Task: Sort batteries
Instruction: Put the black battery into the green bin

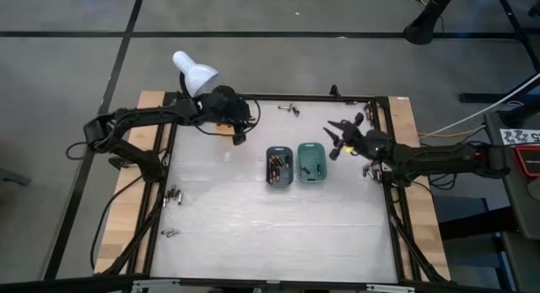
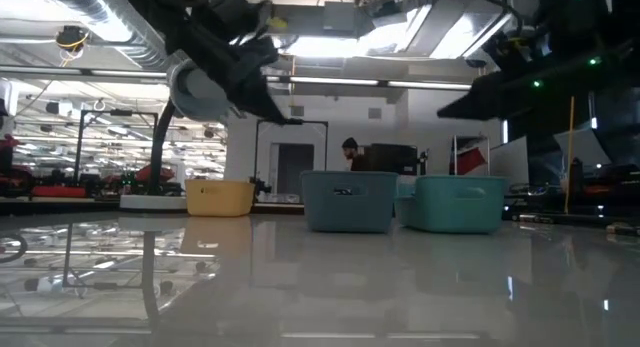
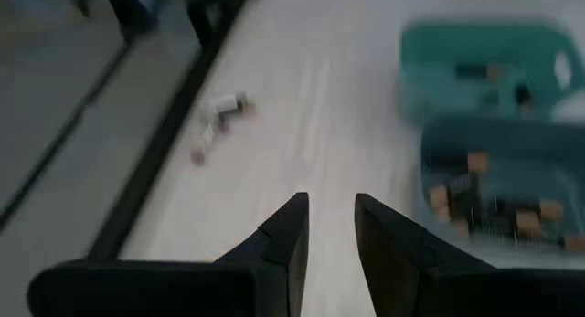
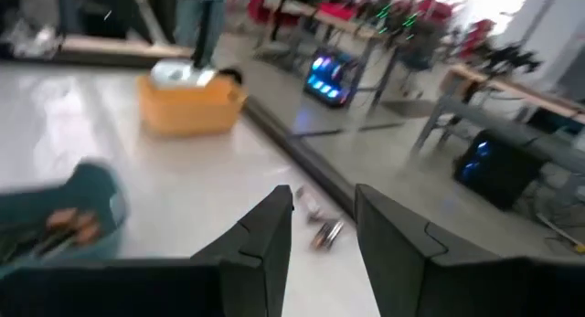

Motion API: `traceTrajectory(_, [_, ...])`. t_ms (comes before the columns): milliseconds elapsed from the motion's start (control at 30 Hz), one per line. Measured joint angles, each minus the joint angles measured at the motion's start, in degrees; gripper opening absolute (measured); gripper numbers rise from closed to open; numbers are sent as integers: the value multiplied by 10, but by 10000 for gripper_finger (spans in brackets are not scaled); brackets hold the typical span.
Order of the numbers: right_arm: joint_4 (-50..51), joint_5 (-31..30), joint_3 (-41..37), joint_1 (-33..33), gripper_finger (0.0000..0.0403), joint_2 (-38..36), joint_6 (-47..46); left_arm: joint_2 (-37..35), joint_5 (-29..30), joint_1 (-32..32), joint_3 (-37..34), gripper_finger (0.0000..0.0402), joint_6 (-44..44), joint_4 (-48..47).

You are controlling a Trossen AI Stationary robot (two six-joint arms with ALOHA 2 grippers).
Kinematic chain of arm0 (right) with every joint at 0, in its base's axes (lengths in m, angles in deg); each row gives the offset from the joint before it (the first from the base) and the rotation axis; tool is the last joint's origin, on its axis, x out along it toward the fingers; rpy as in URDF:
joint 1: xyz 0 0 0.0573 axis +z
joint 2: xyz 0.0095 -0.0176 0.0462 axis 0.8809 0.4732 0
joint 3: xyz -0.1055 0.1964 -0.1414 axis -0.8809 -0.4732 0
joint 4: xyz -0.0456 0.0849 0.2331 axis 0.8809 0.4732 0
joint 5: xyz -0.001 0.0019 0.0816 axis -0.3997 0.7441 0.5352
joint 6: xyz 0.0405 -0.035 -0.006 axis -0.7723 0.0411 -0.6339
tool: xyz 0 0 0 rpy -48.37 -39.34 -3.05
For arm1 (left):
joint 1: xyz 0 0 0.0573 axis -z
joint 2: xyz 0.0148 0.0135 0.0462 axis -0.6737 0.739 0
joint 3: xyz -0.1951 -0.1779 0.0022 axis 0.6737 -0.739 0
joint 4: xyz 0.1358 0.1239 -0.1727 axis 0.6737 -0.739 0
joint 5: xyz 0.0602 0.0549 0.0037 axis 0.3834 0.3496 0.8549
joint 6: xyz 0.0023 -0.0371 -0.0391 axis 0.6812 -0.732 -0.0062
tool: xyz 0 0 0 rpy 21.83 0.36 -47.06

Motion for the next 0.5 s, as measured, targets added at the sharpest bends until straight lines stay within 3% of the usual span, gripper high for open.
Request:
traceTrajectory(233, [-14,0,35,-38,122,0,-16,0,-48,28,-44,81,58,155])
traceTrajectory(500, [-14,0,73,-38,122,0,-1,6,-47,33,-47,81,128,196])
